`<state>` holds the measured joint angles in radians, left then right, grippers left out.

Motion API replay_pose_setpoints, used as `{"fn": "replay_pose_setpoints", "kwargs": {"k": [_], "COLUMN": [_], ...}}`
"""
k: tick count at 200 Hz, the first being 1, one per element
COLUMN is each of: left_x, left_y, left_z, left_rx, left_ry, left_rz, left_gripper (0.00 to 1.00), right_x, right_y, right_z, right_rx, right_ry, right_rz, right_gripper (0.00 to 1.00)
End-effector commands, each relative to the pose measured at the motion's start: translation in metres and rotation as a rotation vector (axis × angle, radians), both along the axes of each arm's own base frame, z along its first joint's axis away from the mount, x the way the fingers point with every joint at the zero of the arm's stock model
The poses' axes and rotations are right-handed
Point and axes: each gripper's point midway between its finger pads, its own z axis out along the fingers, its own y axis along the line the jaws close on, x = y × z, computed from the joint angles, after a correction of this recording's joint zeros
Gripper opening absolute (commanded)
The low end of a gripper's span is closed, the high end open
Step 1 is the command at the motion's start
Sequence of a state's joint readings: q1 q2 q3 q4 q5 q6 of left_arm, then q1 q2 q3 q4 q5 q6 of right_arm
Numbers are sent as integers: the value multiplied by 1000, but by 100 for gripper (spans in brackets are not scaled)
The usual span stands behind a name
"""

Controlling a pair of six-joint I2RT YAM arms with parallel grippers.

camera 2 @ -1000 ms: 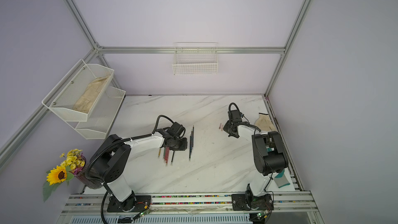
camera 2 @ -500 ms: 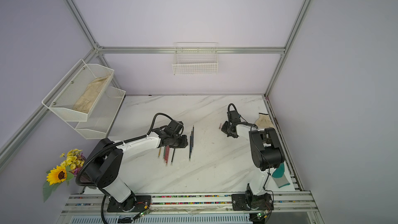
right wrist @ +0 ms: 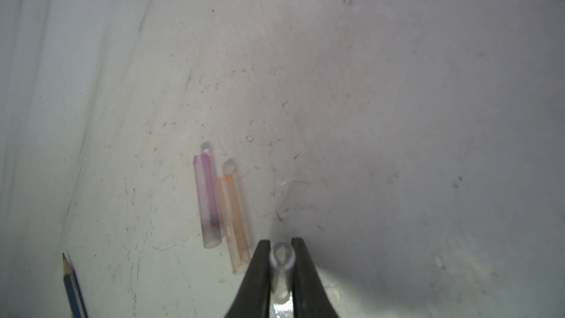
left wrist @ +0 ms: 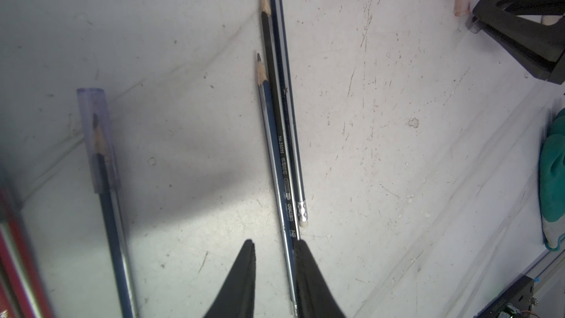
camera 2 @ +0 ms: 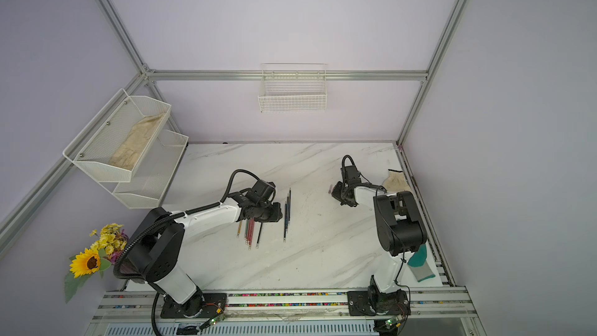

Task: Remove the protective cover of the pencils
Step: Place the pencil at the center of the board.

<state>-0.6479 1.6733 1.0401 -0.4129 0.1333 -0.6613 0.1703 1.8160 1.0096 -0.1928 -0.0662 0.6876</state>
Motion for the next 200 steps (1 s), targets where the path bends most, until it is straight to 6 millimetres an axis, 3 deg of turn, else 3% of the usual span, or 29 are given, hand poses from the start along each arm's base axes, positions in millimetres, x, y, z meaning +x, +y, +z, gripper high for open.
{"fn": "replay_pose_setpoints", "kwargs": {"k": [1,55,95,161,200], "left_x": [14,13,14,10,-1], "left_y": [-11,-9,-11,-5,15], "left_z": [25,26,27,32,40], "left_rx": [-52,-52,-57,-50,-51], "left_ry": [-64,-63,-65,-80,-108], "left_rz": [-18,-14,-15,-14,17], "left_gripper": [24,24,24,24,28], "right_x": [0,1,5,12,8], "right_y": [1,1,4,8,12], "right_z": [-5,-4,8,50,68], "right_rx": [-2,0,14,45,67], "right_ry": [21,18,-6,-98,-133], "right_rz": [8,8,17,31,52], "right_gripper": [19,21,21,21,20]}}
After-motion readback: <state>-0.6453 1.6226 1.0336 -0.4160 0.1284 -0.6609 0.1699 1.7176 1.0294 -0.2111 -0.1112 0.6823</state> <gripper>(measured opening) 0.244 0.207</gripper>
